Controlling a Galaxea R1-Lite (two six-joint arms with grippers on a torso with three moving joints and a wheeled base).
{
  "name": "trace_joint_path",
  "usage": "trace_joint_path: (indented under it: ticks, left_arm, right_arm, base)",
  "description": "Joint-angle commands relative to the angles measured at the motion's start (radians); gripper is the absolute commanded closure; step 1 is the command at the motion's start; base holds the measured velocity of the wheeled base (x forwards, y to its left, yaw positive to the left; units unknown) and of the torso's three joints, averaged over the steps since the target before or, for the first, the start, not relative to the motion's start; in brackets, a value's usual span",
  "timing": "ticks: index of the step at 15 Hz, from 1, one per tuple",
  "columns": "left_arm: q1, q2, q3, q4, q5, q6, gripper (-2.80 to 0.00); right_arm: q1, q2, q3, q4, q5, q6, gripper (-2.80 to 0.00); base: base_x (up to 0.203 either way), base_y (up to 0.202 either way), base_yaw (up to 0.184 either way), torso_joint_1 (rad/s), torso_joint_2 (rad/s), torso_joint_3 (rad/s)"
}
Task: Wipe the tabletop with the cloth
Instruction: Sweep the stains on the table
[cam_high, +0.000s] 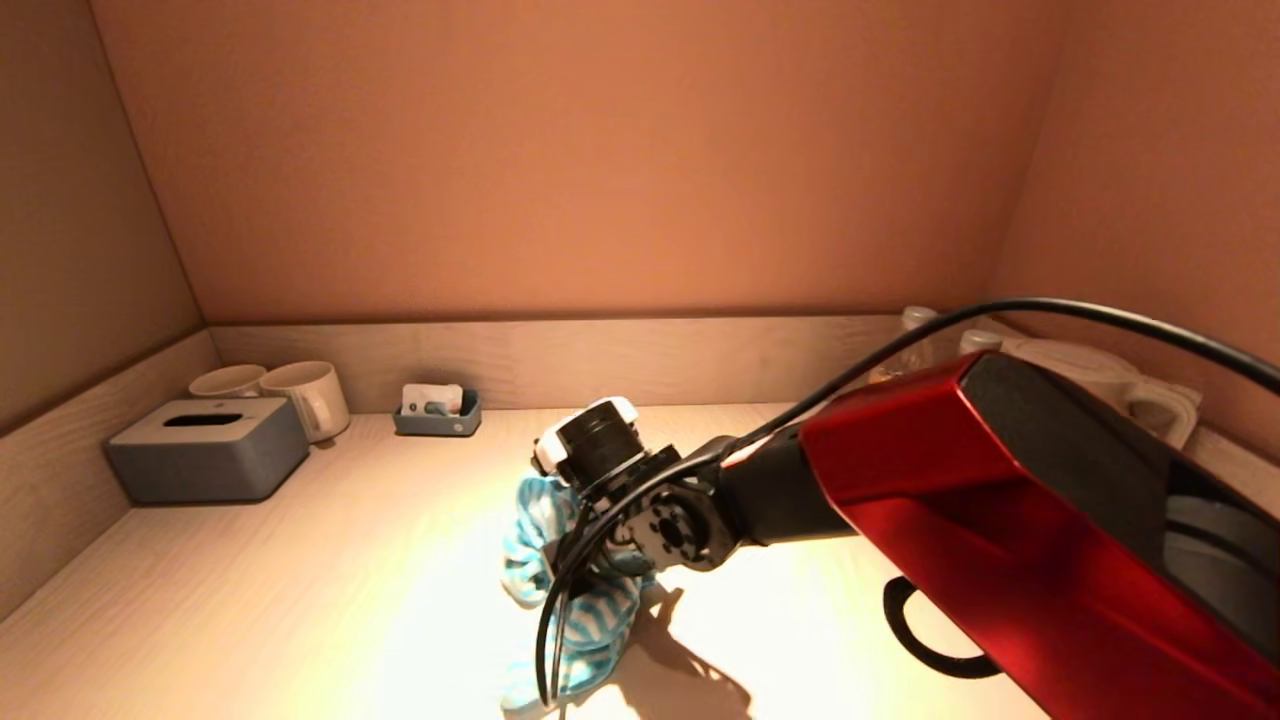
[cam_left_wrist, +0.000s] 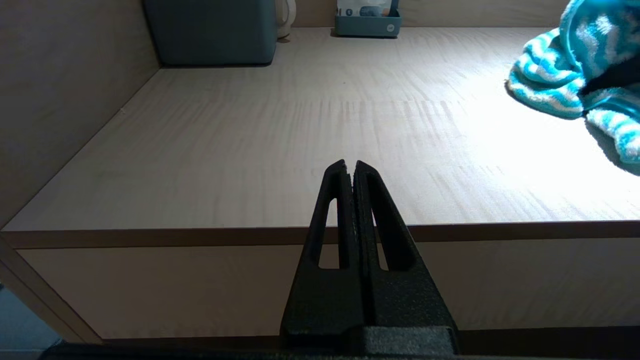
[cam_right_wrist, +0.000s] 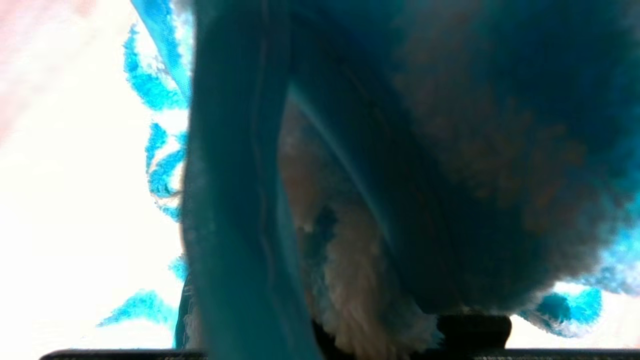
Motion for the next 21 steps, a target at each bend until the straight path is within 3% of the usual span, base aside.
trace_joint_path:
  ticks: [1,5,9,11,15,17,21]
  left_arm:
    - [0.000,0.000,0.000,0.000,0.000,-0.001,0.00]
    - [0.000,0.000,0.000,0.000,0.000,-0.001,0.00]
    - [0.000,0.000,0.000,0.000,0.000,-0.001,0.00]
    - [0.000,0.000,0.000,0.000,0.000,-0.001,0.00]
    - [0.000,0.000,0.000,0.000,0.000,-0.001,0.00]
    - [0.000,0.000,0.000,0.000,0.000,-0.001,0.00]
    - [0.000,0.000,0.000,0.000,0.000,0.000,0.00]
  right_arm:
    - [-0.062,-0.022,0.037,0.007,-0.006,0.003,0.00]
    - [-0.165,-0.159,0.190,0.003,-0.006,-0.005,0.00]
    - [-0.185,-0.328,0.399,-0.003,0.001,-0.024,0.00]
    - [-0.124,-0.385,0.483,-0.011,0.014,-0.031,0.00]
    - [0.081,-0.394,0.526,-0.020,0.021,-0.028,0.00]
    - [0.156,-0.347,0.471,-0.020,0.017,-0.027,0.00]
    - [0.179,-0.228,0.277,-0.015,0.002,-0.029,0.00]
  base:
    - [0.000,0.000,0.000,0.000,0.00,0.000]
    - [0.000,0.000,0.000,0.000,0.00,0.000]
    - [0.000,0.000,0.000,0.000,0.00,0.000]
    - [0.000,0.000,0.000,0.000,0.00,0.000]
    - [0.000,0.000,0.000,0.000,0.00,0.000]
    - [0.000,0.000,0.000,0.000,0.00,0.000]
    - [0.000,0.000,0.000,0.000,0.00,0.000]
